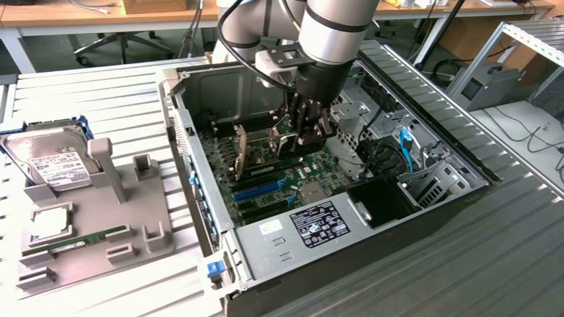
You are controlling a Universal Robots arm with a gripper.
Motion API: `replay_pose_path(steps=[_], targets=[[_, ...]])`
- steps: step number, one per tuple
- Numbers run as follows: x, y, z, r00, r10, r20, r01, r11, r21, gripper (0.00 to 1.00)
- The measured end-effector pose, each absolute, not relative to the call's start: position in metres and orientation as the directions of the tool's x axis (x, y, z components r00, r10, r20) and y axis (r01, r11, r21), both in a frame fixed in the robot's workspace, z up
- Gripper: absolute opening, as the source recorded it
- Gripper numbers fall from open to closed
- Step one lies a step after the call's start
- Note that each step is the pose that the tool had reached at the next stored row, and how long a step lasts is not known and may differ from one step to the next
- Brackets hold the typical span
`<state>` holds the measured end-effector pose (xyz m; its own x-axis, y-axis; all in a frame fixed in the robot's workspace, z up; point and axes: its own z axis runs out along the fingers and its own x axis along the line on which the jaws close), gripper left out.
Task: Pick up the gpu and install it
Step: 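Insert the gpu into the slot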
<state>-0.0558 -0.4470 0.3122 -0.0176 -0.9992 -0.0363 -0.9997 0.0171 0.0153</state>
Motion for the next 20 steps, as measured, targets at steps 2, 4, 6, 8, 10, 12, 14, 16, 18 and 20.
replay_pose_path(steps=[2, 4, 6, 8, 10, 12, 14, 16, 18, 20], targets=[[-0.0563, -0.4470, 0.3122, -0.018, -0.999, -0.036, -1.000, 0.017, 0.015, 0.27], [-0.0574, -0.4470, 0.3122, -0.018, -0.999, -0.036, -1.000, 0.017, 0.015, 0.27], [-0.0604, -0.4470, 0.3121, -0.018, -0.999, -0.036, -1.000, 0.017, 0.014, 0.27], [-0.0618, -0.4470, 0.3122, -0.018, -0.999, -0.036, -1.000, 0.017, 0.014, 0.27], [-0.0626, -0.4470, 0.3122, -0.018, -0.999, -0.036, -1.000, 0.017, 0.014, 0.27], [-0.0627, -0.4470, 0.3122, -0.018, -0.999, -0.036, -1.000, 0.017, 0.014, 0.27], [-0.0628, -0.4470, 0.3122, -0.018, -0.999, -0.036, -1.000, 0.017, 0.014, 0.27], [-0.0628, -0.4470, 0.3122, -0.018, -0.999, -0.036, -1.000, 0.017, 0.014, 0.27], [-0.0628, -0.4470, 0.3122, -0.018, -0.999, -0.036, -1.000, 0.017, 0.014, 0.27], [-0.0628, -0.4470, 0.3122, -0.018, -0.999, -0.036, -1.000, 0.017, 0.014, 0.27]])
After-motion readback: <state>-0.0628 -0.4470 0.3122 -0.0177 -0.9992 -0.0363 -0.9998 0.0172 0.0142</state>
